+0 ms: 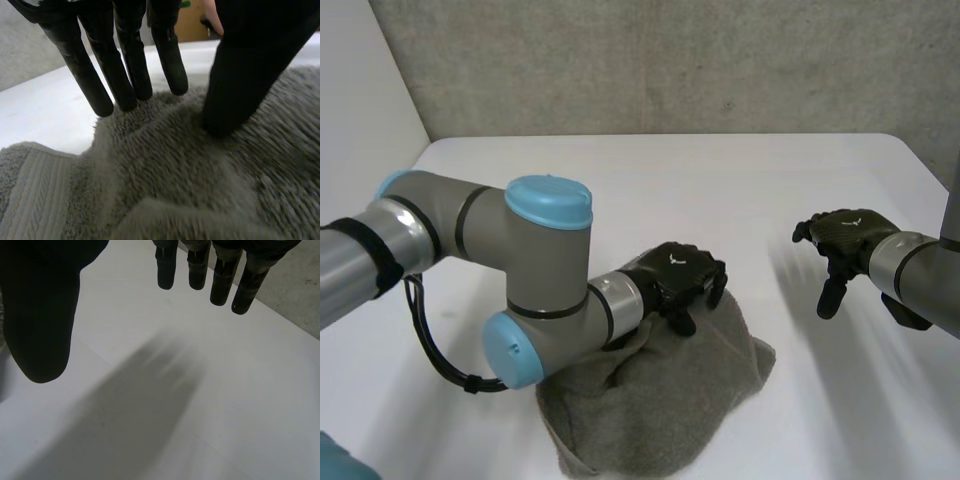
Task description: Fold the laundry
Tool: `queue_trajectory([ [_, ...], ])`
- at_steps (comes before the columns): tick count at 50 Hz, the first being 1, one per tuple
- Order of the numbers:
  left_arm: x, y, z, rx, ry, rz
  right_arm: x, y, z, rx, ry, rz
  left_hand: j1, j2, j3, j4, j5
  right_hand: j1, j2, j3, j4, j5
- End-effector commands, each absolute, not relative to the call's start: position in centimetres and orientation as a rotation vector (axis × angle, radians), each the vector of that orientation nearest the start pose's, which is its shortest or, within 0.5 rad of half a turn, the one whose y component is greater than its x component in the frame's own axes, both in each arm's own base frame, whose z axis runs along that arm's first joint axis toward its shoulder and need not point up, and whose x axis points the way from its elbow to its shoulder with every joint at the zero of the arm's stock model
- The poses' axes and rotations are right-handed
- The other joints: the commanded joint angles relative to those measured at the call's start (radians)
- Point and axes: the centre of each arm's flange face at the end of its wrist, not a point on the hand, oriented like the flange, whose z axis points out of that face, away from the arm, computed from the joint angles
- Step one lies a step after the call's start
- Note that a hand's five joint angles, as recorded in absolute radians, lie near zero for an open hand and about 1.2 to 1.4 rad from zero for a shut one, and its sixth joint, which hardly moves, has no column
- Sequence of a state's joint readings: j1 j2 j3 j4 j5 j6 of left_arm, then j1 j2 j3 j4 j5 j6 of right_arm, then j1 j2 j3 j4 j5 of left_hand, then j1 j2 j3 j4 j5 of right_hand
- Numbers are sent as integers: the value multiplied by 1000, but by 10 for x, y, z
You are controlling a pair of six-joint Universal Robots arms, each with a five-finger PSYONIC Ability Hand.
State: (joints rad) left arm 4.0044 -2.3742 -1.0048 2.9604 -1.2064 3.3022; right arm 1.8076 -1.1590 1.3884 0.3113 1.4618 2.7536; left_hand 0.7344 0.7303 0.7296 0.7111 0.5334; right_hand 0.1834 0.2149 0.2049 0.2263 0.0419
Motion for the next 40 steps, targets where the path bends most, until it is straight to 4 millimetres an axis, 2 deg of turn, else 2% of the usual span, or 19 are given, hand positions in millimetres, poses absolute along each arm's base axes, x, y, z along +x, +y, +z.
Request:
queue_trajectory([
  [1,-403,-210,166,-1300,-1826,1337,219,-298,207,-916,2543,-1551,662,666,666,685,688,-9,-40,-30,-52,-42],
  [8,-396,-215,203,-1322,-1788,1503,224,-302,208,-910,2502,-1577,662,666,667,685,688,-9,-40,-30,-52,-42],
  [9,-391,-219,220,-1294,-1795,1580,226,-303,210,-902,2479,-1593,662,666,667,685,688,-9,-40,-30,-52,-42],
  [10,-391,-219,220,-1294,-1795,1580,226,-303,210,-902,2478,-1593,662,666,667,685,688,-9,-40,-30,-52,-42],
  [12,-379,-223,255,-1233,-1797,1716,231,-304,212,-824,2437,-1565,662,666,667,685,688,-9,-40,-30,-52,-42],
  [13,-379,-223,255,-1232,-1797,1716,231,-304,212,-824,2437,-1565,662,666,667,685,688,-9,-40,-30,-52,-42],
  [15,-363,-225,282,-1180,-1795,1804,238,-305,208,-691,2388,-1455,662,666,667,685,688,-9,-40,-30,-52,-42],
  [16,-363,-225,282,-1180,-1795,1804,238,-305,208,-691,2388,-1454,662,666,667,685,688,-9,-40,-30,-52,-42],
  [18,-352,-216,295,-1167,-1785,1829,247,-301,197,-586,2340,-1262,662,666,667,685,688,-9,-40,-30,-52,-42],
  [21,-347,-211,300,-1163,-1780,1836,253,-299,188,-550,2309,-1150,662,666,667,685,688,-9,-40,-30,-52,-42],
  [23,-341,-202,304,-1164,-1778,1837,270,-296,170,-510,2250,-991,662,666,667,685,688,-9,-40,-30,-52,-42],
  [24,-341,-202,304,-1164,-1778,1837,270,-296,169,-510,2250,-990,662,666,667,685,688,-9,-40,-30,-52,-42],
  [26,-336,-195,304,-1168,-1785,1827,294,-292,152,-490,2223,-905,662,666,667,685,688,-9,-40,-30,-52,-42],
  [27,-336,-195,304,-1168,-1785,1827,294,-292,152,-490,2223,-905,662,666,667,685,688,-9,-40,-30,-52,-42],
  [31,-328,-183,310,-1168,-1776,1831,321,-301,130,-462,2200,-936,662,666,667,685,688,-9,-40,-30,-52,-42],
  [35,-322,-179,312,-1155,-1780,1851,332,-306,127,-446,2172,-973,662,666,667,685,688,175,143,153,132,142],
  [37,-318,-182,313,-1140,-1782,1872,342,-304,128,-467,2131,-997,662,666,667,685,688,455,423,433,412,422],
  [38,-318,-182,313,-1140,-1782,1872,342,-304,129,-468,2130,-997,662,666,667,685,688,456,425,435,413,423],
  [40,-310,-199,314,-1101,-1800,1924,349,-303,138,-491,2084,-1053,662,666,667,685,688,1172,1140,1150,1129,1139],
])
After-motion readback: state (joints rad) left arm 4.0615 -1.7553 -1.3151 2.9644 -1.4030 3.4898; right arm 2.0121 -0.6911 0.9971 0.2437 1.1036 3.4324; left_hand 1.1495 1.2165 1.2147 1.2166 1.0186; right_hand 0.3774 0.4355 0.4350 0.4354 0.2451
